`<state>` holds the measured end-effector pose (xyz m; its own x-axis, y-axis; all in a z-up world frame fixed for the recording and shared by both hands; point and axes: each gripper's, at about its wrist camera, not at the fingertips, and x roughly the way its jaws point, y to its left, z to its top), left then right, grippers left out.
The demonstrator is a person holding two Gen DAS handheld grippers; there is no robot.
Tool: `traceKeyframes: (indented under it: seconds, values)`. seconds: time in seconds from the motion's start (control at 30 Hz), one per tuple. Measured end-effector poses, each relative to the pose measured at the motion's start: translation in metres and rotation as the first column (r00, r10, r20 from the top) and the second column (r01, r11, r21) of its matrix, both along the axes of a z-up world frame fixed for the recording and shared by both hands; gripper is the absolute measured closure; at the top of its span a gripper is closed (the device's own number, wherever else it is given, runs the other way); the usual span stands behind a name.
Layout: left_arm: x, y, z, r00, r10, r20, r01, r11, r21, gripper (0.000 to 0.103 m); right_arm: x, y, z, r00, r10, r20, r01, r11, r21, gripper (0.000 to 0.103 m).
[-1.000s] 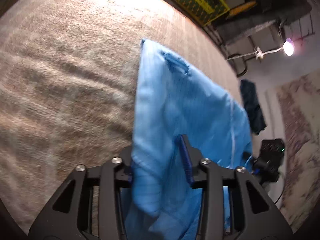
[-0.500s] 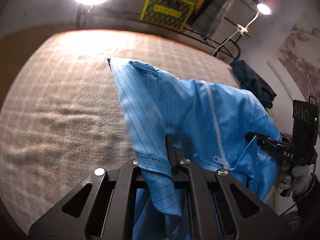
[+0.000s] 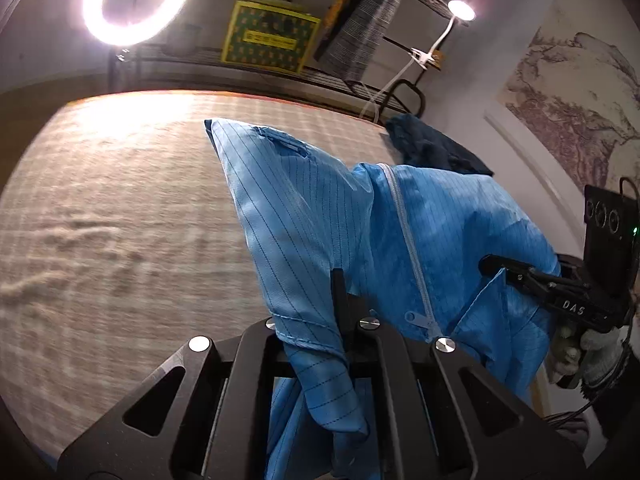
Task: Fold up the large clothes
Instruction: 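Lift the folded jacket bundle off the bed with both grippers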
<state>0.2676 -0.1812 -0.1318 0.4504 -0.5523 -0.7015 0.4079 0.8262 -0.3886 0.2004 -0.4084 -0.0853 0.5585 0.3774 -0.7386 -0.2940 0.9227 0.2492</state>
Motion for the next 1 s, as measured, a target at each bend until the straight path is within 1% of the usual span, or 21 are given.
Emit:
traceKeyframes:
  seconds: [0.1,0.2,0.47,0.6,0.73,1.0]
  values:
    - [-0.006,-0.022,0.002,1.0,-0.03,-0.001,0.03,1.0,-0.005,0.099,-0.011,-0.016,0.001,0.999,-0.033,0.001,0.033,0.999,-0.021,0.1]
    - [-0.012,-0.049,0.008,0.998,-0.065,0.015,0.065,0.998,0.001,0.099,-0.022,-0.031,0.005,0.998,-0.06,0.004,0.06,0.997,-0.058,0.1]
    - [-0.01,-0.118,0.021,0.989,-0.138,0.06,0.138,0.99,-0.003,0.099,-0.032,-0.071,0.03,0.991,-0.124,0.043,0.13,0.975,-0.178,0.1]
    - [0.0,-0.157,0.026,0.983,-0.167,0.075,0.169,0.986,-0.011,0.099,-0.033,-0.095,0.04,0.987,-0.142,0.071,0.154,0.962,-0.224,0.1]
    - [0.014,-0.197,0.03,0.975,-0.2,0.096,0.203,0.979,-0.015,0.099,-0.029,-0.127,0.046,0.982,-0.17,0.087,0.187,0.95,-0.249,0.1]
    - [0.056,-0.282,0.04,0.955,-0.256,0.147,0.264,0.964,-0.033,0.099,-0.003,-0.191,0.059,0.966,-0.224,0.133,0.256,0.909,-0.329,0.101]
